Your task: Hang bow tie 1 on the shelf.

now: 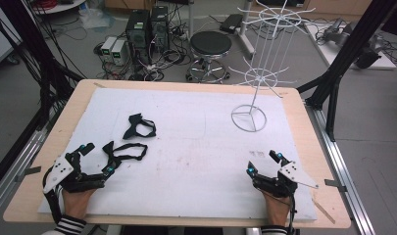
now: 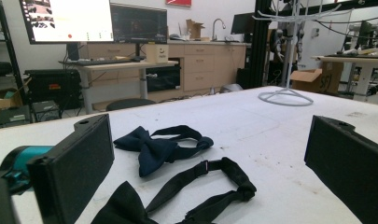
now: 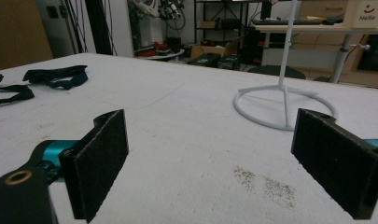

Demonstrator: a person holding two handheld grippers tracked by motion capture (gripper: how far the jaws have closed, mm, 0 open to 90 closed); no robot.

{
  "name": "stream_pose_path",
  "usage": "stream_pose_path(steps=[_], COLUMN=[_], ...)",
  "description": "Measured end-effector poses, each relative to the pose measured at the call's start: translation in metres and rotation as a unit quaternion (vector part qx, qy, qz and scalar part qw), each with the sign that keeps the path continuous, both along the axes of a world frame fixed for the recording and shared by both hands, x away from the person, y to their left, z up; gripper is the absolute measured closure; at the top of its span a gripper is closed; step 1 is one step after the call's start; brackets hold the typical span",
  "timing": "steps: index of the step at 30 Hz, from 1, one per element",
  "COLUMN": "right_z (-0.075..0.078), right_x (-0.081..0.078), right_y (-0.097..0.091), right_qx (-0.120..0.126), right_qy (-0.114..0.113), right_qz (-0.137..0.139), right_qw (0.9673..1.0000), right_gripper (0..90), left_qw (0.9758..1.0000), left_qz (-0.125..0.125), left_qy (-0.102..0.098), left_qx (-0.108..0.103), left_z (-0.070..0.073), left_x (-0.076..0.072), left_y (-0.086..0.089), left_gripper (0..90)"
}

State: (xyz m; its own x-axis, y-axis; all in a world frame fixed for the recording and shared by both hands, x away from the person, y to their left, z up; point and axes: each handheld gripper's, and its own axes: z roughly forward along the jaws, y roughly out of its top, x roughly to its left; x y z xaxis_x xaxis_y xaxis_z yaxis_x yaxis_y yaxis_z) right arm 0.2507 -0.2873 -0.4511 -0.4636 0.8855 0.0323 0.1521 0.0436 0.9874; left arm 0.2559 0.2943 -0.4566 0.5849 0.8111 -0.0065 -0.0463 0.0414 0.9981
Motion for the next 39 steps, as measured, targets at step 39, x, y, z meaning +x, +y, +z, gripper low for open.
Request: stream_pose_path(steps=[39], right_z=[0.000], right_x=[0.000], right_y=[0.000], right_qx=[0.003], right_qy=[0.004], right_qz=[0.004], right_qw=[1.0000], right_gripper=[10.3], left_qw=[0.9989], left_qz=[-0.004], left_qy=[0.046], left_qx=[0.002], left_z=[0.027], left_x=[0.015], left_y=[0.004], left_gripper=[1.8])
